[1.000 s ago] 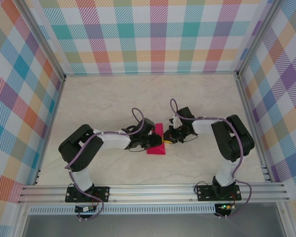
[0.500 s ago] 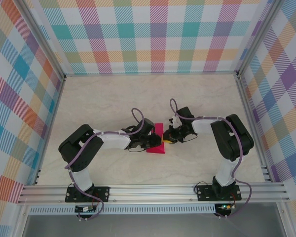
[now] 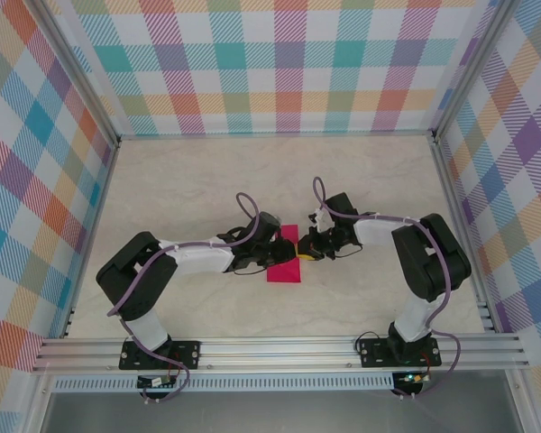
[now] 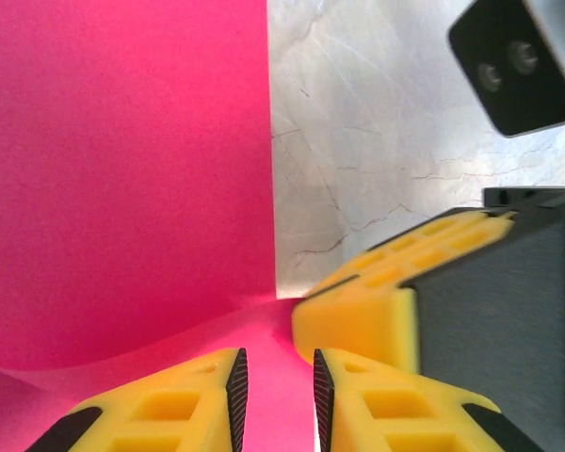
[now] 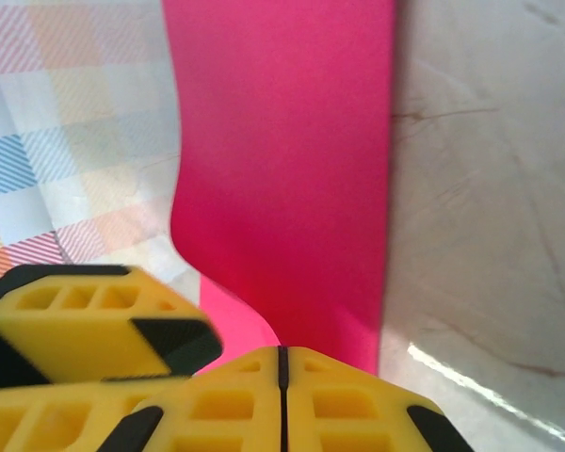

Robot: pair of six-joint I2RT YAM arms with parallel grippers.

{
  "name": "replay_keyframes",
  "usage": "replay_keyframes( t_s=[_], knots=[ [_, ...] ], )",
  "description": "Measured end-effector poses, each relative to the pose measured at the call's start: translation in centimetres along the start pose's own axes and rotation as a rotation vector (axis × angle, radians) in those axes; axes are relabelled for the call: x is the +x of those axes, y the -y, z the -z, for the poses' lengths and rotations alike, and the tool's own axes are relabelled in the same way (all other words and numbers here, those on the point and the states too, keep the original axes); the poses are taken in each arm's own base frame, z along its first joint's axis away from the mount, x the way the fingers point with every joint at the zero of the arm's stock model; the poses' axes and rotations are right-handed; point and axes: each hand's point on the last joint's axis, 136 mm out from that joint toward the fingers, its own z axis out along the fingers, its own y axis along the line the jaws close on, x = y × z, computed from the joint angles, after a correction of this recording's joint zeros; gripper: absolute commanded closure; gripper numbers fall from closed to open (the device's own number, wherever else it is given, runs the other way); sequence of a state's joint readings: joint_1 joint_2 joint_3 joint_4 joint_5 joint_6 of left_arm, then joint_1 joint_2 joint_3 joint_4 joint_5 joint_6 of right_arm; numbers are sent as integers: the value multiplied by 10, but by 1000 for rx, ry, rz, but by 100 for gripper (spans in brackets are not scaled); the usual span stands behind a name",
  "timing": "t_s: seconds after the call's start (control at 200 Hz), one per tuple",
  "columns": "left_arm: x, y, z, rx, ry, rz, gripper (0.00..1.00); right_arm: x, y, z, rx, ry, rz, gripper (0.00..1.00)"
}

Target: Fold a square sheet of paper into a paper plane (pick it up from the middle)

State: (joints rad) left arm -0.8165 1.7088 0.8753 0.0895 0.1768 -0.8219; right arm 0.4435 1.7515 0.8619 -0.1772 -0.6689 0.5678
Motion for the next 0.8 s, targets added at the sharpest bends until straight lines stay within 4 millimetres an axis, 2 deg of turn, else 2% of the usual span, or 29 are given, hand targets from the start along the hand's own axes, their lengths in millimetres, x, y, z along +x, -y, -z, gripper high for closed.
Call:
replay_keyframes(
  t_s=[0.355, 0.8],
  knots=[
    [3, -8, -1, -22, 1, 3, 73, 4, -5, 1, -24, -15, 2, 92],
    [7, -19, -8, -59, -15, 6, 74, 4, 16, -11, 30, -33, -40, 92]
  ],
)
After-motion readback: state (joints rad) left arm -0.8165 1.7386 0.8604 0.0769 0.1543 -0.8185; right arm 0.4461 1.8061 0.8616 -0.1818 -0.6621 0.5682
